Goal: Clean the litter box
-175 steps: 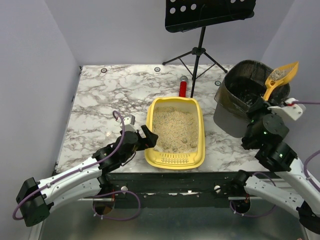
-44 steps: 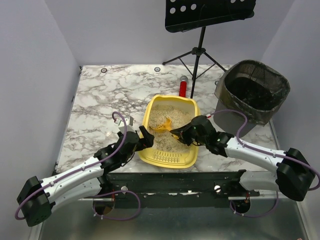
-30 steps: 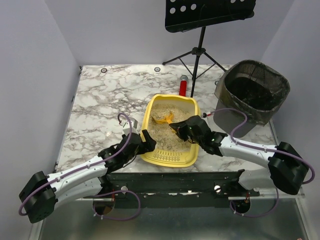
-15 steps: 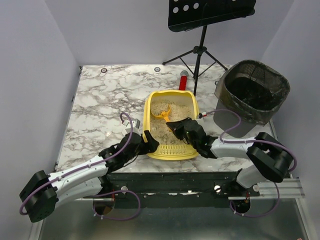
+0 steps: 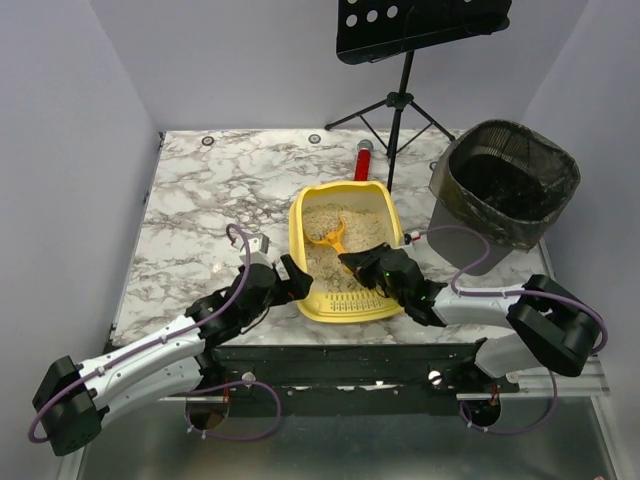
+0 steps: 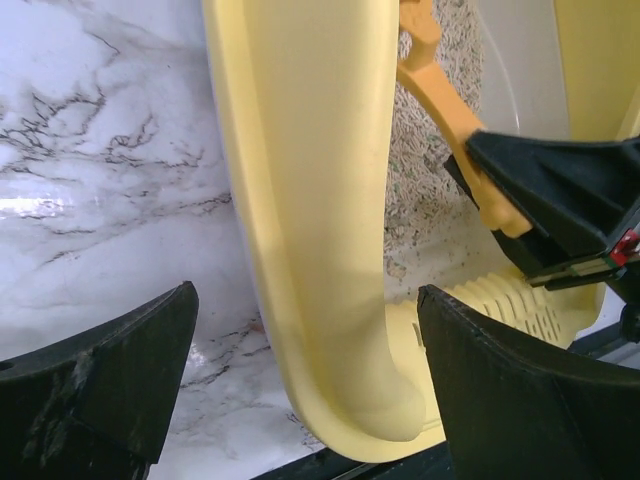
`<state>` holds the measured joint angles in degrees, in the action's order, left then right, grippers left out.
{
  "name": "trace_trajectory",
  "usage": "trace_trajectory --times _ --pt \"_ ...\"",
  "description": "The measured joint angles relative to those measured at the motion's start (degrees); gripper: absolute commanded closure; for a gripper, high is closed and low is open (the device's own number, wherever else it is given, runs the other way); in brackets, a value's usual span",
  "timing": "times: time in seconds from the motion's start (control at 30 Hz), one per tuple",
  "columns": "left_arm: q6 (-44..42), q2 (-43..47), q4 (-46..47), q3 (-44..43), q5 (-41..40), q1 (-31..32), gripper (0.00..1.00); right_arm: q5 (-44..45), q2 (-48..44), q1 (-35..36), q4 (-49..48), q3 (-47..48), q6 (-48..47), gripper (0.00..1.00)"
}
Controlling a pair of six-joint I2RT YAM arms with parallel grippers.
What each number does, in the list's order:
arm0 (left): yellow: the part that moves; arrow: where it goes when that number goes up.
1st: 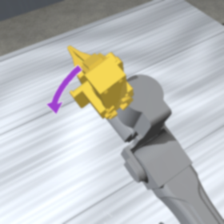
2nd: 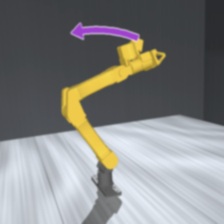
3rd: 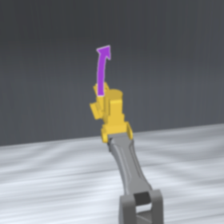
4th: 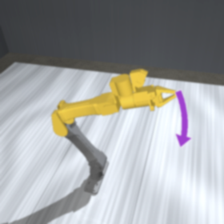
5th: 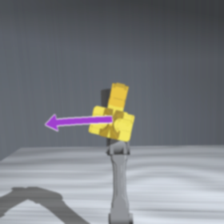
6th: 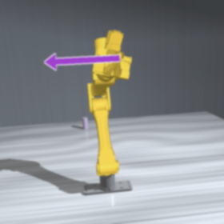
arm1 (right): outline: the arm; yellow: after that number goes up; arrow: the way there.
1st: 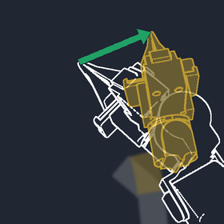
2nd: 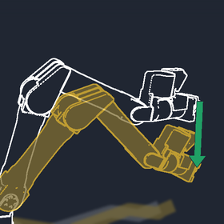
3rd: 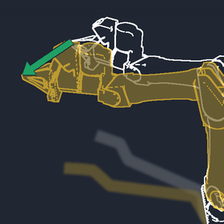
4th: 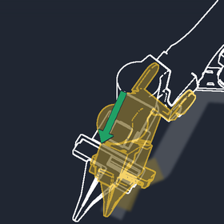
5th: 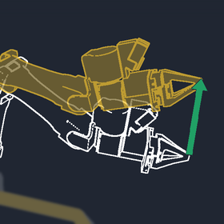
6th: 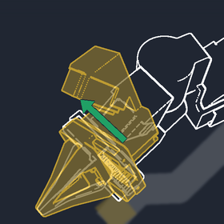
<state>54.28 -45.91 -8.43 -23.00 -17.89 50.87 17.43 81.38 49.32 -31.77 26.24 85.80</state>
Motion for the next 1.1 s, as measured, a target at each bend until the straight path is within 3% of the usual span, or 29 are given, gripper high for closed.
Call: trace_trajectory --times 0.3,1.1 --pt "0.0 6.1 -4.7 -1.7 -5.2 0.1 0.01 -2.9 -6.8 -0.3 -0.9 -6.2 -1.4 0.99" --pt "-0.5 6.0 -6.8 -1.7 -7.0 0.2 0.01 -3.0 -26.9 -0.7 -1.3 -16.5 -10.9 1.0"
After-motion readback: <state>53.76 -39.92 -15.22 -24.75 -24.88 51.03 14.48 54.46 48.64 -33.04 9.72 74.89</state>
